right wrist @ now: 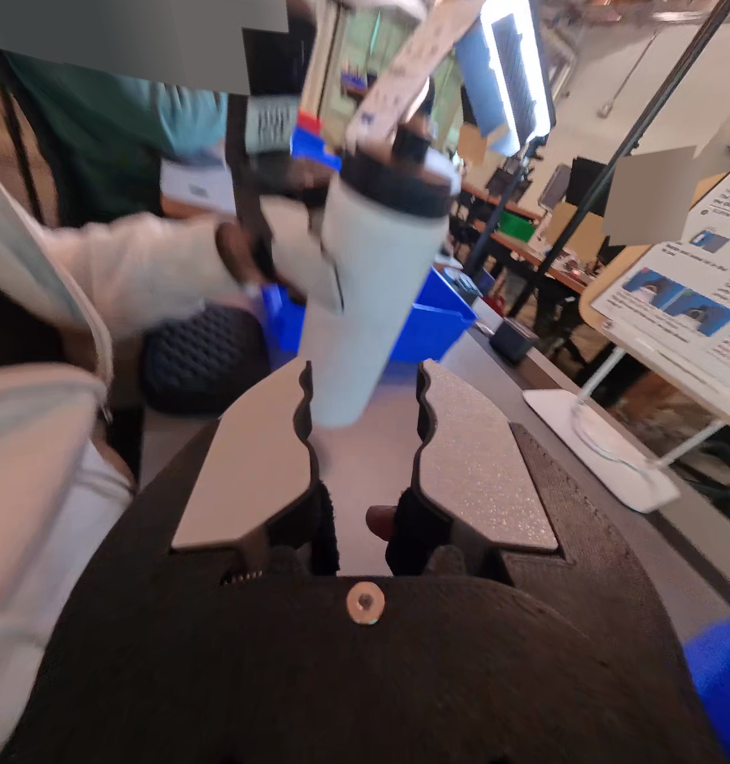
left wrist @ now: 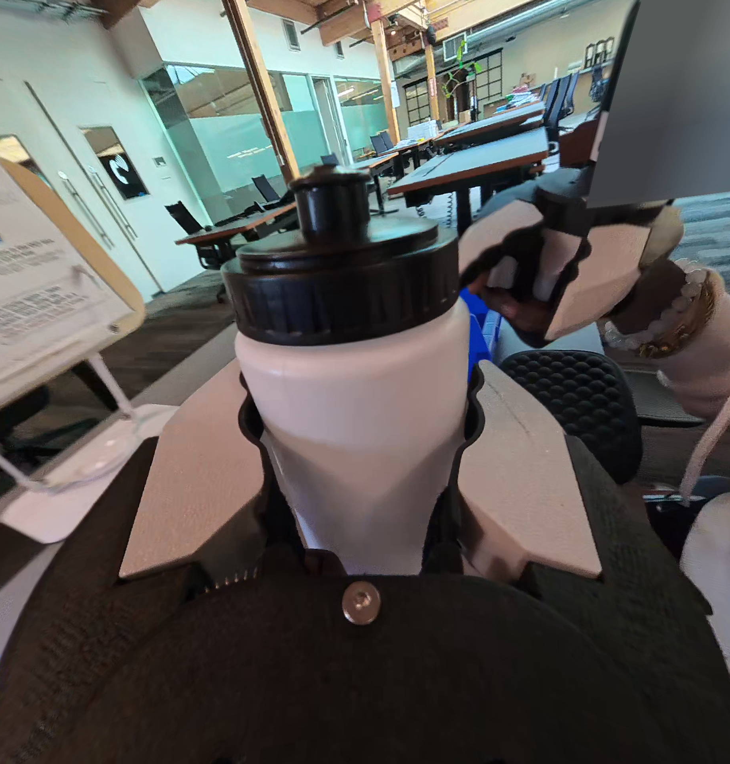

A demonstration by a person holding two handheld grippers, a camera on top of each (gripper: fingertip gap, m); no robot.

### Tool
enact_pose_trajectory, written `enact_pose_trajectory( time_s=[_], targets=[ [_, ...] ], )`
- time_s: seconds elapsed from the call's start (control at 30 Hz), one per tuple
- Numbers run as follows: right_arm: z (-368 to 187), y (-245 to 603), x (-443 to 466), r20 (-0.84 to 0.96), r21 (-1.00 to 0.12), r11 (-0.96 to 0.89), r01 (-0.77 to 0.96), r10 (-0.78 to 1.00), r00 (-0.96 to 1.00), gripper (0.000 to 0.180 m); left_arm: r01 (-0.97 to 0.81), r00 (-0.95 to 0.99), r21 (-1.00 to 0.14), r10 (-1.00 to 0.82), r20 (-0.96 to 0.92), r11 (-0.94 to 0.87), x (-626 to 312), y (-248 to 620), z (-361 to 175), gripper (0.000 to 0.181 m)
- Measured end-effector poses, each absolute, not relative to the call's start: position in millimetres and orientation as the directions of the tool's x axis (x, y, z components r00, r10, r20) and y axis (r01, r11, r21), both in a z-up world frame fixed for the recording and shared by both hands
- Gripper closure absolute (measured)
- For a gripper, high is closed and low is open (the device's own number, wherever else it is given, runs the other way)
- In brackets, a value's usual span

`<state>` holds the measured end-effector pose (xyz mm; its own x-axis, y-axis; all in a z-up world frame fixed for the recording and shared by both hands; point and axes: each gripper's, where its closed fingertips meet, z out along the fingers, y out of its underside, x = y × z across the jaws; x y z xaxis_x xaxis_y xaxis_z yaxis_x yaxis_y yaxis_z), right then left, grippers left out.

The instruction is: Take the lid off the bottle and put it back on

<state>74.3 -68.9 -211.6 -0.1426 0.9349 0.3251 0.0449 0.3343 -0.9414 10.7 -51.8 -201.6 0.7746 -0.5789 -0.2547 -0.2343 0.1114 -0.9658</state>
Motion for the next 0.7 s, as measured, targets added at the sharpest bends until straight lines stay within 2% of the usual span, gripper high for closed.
enact_pose_trajectory(
  time_s=[0.17,0.3,0.43,0.6,0.7],
  targets=[
    [-196,-74,45,0.117,-0.991,0.108,-0.073,0.985,-0.129,0.1,-0.146,0.76,-0.986,-0.63,-0.161,0.075,36,-45,-232,0.084],
    [-189,-72,27,0.042,-0.995,0.031,-0.094,0.992,-0.119,0.087,-0.158,0.751,-0.985,-0.64,-0.163,0.066,42,-47,-244,0.083],
    [-193,-74,15,0.008,-0.999,0.003,-0.042,0.991,-0.137,0.087,-0.096,0.738,-0.992,-0.663,-0.128,0.085,44,-53,-245,0.084],
    [-197,-86,9,-0.009,-1.0,-0.01,-0.005,0.979,-0.203,0.105,-0.067,0.73,-0.992,-0.673,-0.123,0.108,46,-58,-245,0.085],
    [-198,-88,9,0.004,-1.0,0.007,0.015,0.978,-0.21,0.108,-0.065,0.719,-0.992,-0.684,-0.121,0.106,47,-59,-245,0.086]
  ],
)
